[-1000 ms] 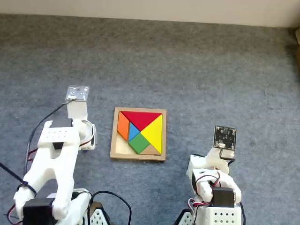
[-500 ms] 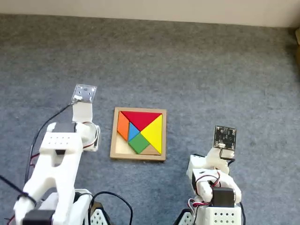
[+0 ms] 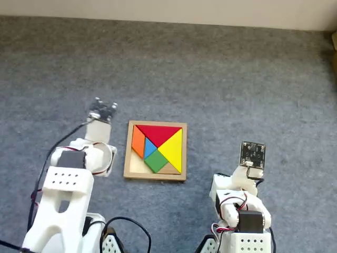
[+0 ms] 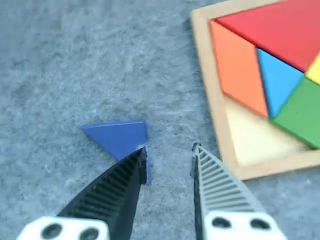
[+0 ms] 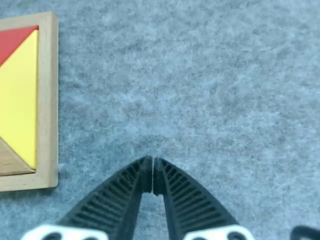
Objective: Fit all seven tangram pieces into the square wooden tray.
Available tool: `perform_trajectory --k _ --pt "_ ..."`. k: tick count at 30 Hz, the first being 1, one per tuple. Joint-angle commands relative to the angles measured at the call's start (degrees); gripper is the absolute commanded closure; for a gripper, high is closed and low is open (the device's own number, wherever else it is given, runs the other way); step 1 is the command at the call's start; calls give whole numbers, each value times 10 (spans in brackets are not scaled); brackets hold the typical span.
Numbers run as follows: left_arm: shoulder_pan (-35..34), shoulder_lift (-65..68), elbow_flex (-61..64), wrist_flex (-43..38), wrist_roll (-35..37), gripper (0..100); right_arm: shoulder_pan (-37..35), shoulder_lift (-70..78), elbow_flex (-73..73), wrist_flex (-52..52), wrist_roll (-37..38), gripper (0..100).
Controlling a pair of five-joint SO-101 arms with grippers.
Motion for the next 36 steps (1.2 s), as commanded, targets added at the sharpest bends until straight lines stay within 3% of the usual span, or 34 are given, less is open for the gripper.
perform_trajectory --k 1,7,11,19,30,36 --pt "35 -15 -14 11 -33 854 6 -7 68 2 -4 974" --pt "40 -15 -26 42 -84 826 6 -7 68 2 -4 974" --pt "38 -15 -55 90 -80 700 6 -7 68 2 -4 974" --pt "35 -15 -107 149 -35 692 6 -7 68 2 -4 974" --pt "-32 -14 -111 146 68 691 6 -7 68 2 -4 974" --pt "-134 -14 -109 146 66 691 6 -7 68 2 -4 974"
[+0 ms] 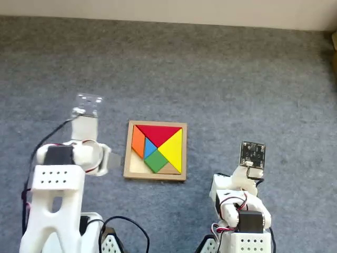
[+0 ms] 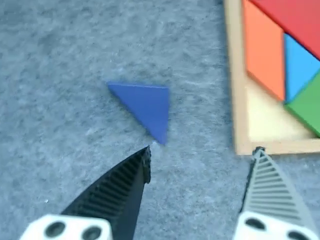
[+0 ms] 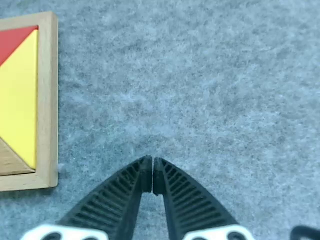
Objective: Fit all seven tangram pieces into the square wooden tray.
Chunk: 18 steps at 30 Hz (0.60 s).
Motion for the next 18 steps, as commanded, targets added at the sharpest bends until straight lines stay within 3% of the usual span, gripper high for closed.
perform_trajectory --k 1,5,18 --pt "-63 -11 -25 2 3 691 6 -7 68 2 -4 974" --pt "-94 -11 -24 1 2 691 6 -7 68 2 -4 974" --pt "-93 -5 -24 -25 22 706 6 -7 68 2 -4 974"
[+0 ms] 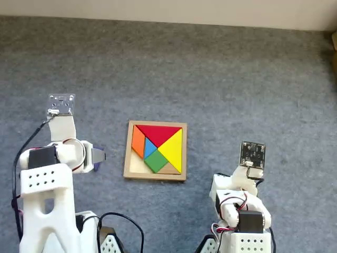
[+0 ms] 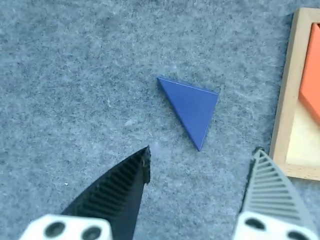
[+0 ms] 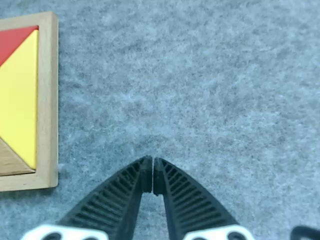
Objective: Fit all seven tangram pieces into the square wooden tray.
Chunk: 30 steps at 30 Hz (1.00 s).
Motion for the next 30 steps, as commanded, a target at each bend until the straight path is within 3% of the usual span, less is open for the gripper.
perform_trajectory --k 1,15,25,30 --pt "-6 7 -29 -10 33 707 6 -7 68 2 -4 974" --pt "20 360 -160 -89 158 703 6 -7 68 2 -4 974" --pt "19 502 -238 -91 164 710 6 -7 68 2 -4 974" --pt "36 511 -247 -94 159 797 6 -7 68 2 -4 974"
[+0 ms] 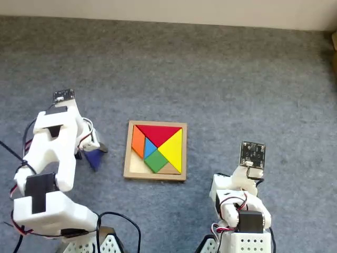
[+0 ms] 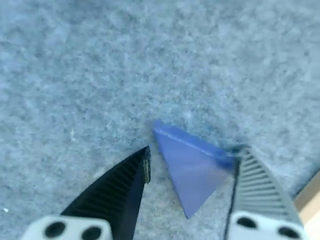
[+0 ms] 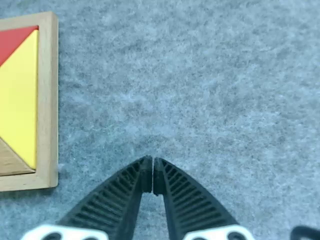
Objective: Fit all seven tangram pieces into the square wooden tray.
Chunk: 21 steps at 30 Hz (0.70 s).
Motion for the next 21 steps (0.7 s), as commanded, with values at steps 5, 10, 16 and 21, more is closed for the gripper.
perform_trajectory --k 5,10,16,21 --pt "40 -2 -25 -7 1 811 6 -7 68 2 -4 974" --pt "40 -2 -24 -7 0 811 6 -7 68 2 -4 974" --pt "40 -5 -24 -7 -16 812 6 -7 68 2 -4 974" --pt "47 -6 -23 -7 -44 812 6 -7 68 2 -4 974"
